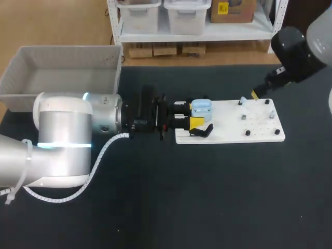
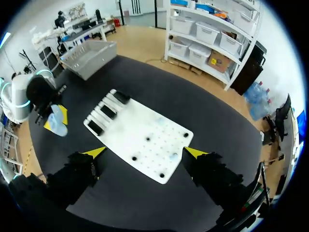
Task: Pick up each earbud case from the left stands, insert the matching earbuds, close the lid, and place the case in the box.
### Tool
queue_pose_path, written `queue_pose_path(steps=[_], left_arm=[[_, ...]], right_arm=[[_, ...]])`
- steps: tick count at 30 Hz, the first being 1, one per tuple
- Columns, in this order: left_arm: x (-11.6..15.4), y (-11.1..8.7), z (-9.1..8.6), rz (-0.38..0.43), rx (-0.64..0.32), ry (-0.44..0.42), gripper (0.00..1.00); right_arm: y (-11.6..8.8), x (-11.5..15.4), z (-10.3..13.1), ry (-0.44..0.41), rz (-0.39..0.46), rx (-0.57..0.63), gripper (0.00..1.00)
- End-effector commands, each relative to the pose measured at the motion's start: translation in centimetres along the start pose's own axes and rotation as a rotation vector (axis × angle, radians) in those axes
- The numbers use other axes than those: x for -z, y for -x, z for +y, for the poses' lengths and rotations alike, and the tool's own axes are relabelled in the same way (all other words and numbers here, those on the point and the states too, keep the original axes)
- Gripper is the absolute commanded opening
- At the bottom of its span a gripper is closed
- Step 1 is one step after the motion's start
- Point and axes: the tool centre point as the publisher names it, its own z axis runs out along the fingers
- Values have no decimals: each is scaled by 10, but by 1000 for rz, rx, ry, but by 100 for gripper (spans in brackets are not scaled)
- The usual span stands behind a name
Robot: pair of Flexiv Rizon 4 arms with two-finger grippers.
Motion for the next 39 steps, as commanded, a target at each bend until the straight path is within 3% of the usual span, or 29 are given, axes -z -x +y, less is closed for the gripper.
queue_pose_path(steps=[1, 14, 26, 27, 28, 30, 33, 39], left_arm=[[0, -1, -1, -3, -3, 5, 0], [0, -1, -1, -3, -3, 5, 0], [0, -1, -1, -3, -3, 5, 0], [0, -1, -1, -3, -3, 5, 0], [0, -1, -1, -3, -3, 5, 0], [0, -1, -1, -3, -3, 5, 0], [0, -1, -1, -3, -3, 5, 0], [0, -1, -1, -3, -3, 5, 0]], right_arm=[[-1, -4, -9, -199, 73, 5, 100], [-23, -29, -19, -273, 246, -50, 100], [-31, -53, -27, -328, 332, -139, 100], [-33, -56, -29, -326, 341, -158, 99], [-34, -58, -30, -324, 345, -173, 90], [-36, -61, -33, -326, 354, -196, 84], [-38, -67, -34, -325, 366, -217, 87], [-44, -76, -35, -322, 382, -239, 82]])
